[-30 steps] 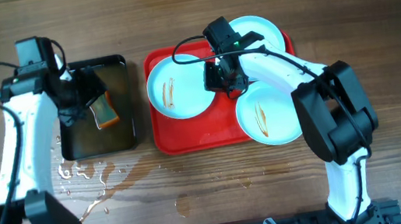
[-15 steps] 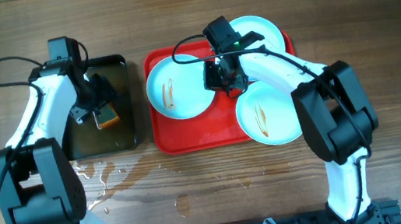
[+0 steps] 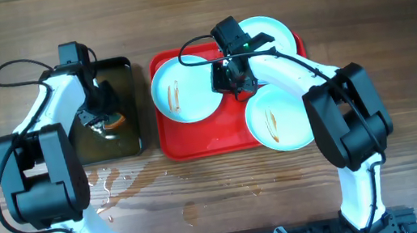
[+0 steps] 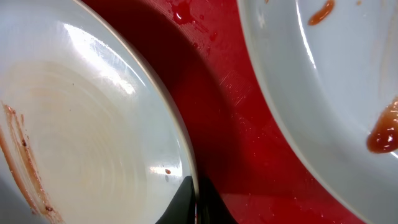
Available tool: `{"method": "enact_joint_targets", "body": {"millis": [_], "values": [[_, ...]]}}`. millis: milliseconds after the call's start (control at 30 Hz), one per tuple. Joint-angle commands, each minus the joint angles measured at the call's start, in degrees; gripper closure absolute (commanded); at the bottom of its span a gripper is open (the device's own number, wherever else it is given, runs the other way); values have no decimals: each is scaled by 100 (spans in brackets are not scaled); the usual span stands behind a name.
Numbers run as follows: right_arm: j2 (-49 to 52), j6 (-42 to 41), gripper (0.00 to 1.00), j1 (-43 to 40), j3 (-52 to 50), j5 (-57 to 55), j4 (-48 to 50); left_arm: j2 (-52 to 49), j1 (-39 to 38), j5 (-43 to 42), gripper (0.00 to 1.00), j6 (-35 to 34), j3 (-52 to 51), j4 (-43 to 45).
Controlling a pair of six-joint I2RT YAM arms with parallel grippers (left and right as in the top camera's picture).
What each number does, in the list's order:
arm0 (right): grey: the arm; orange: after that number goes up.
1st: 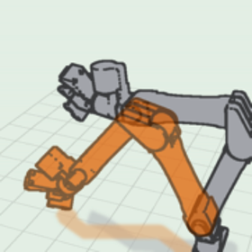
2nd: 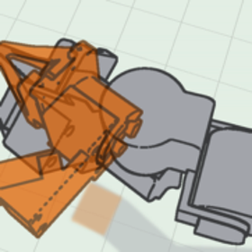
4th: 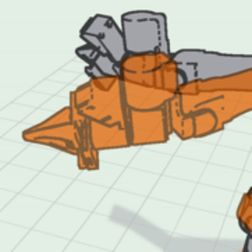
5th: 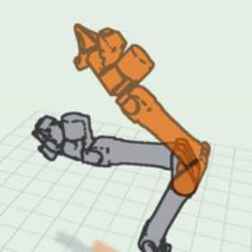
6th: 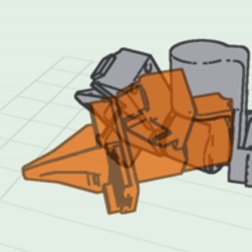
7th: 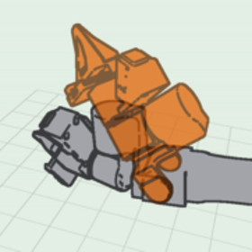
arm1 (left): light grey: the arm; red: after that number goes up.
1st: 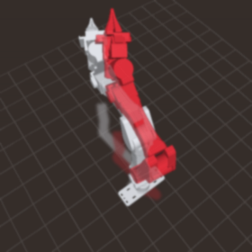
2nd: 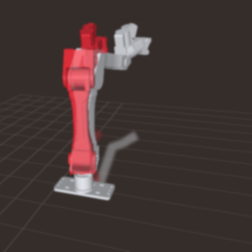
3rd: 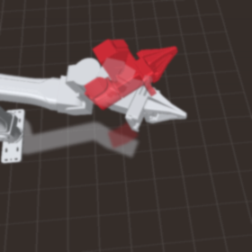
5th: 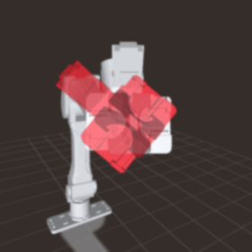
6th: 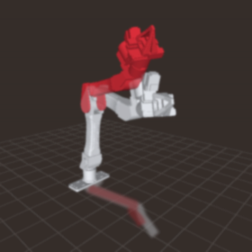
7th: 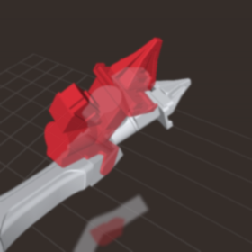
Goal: Clean dirty plates on tray and stack at the side
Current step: 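Carry the sponge with the left gripper onto the tilted plate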
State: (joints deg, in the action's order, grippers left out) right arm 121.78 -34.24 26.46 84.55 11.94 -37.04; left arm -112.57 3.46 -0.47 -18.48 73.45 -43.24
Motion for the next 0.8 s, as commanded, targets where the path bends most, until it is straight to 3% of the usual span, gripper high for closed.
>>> {"method": "enact_joint_targets", "body": {"millis": [0,300,533,767], "values": [[157,59,96,26,7,-7,20,114,-42,-11,96,33,175,-166],[157,-33,96,26,7,-9,22,1213,-507,-568,96,916,393,-308],[157,-26,96,26,7,-7,9,1191,-579,61,96,745,382,-334],[157,-26,96,26,7,-7,9,1189,-505,103,96,599,382,-365]]}}
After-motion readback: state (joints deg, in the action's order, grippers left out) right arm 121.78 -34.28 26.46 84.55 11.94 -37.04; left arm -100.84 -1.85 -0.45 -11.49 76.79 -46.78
